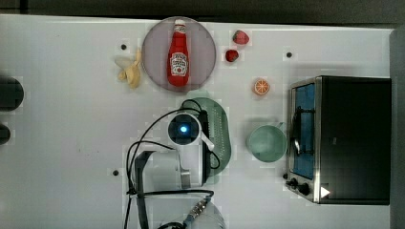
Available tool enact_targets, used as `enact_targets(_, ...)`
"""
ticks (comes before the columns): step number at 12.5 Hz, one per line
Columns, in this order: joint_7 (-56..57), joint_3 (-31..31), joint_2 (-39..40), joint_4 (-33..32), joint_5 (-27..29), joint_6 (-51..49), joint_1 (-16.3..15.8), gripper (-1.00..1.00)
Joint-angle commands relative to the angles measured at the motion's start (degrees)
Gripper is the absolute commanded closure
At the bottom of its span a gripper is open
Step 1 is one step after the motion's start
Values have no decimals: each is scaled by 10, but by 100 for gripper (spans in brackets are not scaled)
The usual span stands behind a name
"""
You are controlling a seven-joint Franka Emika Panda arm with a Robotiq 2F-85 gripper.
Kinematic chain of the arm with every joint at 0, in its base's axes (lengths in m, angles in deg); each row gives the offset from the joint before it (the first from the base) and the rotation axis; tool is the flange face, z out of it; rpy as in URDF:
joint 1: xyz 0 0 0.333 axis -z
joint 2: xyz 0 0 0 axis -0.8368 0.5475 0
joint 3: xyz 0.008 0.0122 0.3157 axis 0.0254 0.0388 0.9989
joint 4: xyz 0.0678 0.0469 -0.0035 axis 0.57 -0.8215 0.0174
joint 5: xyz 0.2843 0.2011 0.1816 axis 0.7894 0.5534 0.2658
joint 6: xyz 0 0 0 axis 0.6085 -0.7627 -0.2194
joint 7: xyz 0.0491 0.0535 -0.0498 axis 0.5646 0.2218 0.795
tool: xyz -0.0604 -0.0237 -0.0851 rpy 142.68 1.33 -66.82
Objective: Drag strainer right to left.
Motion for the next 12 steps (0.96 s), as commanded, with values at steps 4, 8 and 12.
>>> enact_targets(4,-99,44,-19,19,27,-1,-36,-100)
enact_targets(8,-150,65,-16,21,27,0,-57,-100)
enact_targets(12,-187,68,2,44,27,-1,-86,-100)
